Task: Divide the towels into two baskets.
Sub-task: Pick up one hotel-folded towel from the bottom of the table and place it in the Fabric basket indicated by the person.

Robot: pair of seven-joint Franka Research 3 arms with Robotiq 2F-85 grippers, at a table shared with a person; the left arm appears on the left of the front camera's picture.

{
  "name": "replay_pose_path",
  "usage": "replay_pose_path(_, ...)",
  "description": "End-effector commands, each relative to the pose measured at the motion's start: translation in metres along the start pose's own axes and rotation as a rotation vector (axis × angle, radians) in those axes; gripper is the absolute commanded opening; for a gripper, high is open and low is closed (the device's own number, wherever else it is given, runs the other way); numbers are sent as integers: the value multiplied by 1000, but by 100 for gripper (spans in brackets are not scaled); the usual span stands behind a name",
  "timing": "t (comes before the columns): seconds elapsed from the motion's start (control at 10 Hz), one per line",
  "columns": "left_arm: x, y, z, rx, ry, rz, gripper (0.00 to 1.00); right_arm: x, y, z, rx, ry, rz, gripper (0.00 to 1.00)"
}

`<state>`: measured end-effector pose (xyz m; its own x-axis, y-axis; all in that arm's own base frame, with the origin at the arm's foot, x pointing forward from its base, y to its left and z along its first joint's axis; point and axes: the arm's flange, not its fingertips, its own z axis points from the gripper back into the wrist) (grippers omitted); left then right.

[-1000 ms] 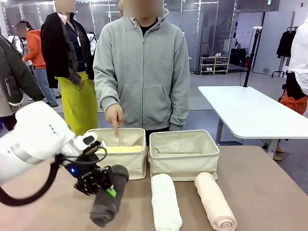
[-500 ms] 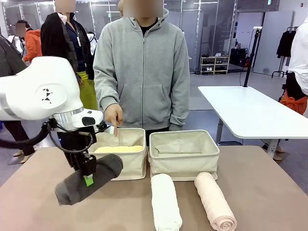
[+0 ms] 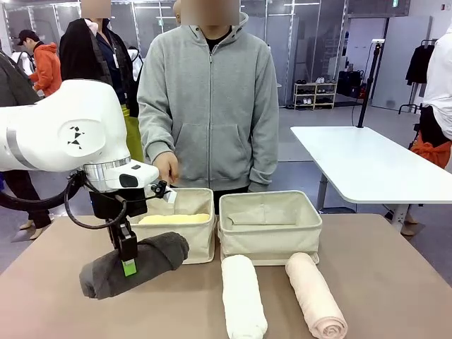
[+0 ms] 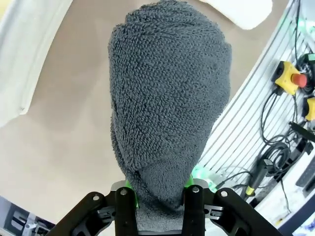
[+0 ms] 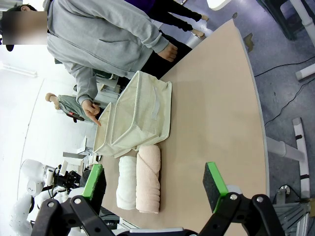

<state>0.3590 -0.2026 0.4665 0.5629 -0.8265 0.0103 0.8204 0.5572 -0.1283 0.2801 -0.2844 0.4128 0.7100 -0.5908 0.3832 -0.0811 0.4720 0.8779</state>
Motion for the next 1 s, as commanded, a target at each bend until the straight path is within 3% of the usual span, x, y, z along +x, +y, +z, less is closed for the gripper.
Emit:
replay_pose_path(0.0,0,-1,1,2,-1,-21,37,0,2,2,5,-9,3,100)
replay_pose_path(0.2,22,16,37,197,-76,-122,37,0,2,2,5,-9,3,100)
replay_pose_path(0.3,39,45,53,203,-95,-147,37,0,2,2,5,-9,3,100)
replay_pose_path(0.5,65,104,84,234,-48,-384,37,0,2,2,5,-9,3,100)
replay_pose_path(0.7,91,143,90,249,-79,-446,37,0,2,2,5,-9,3,100)
replay_pose_path(0.9,115,178,71,232,-33,-462,37,0,2,2,5,-9,3,100)
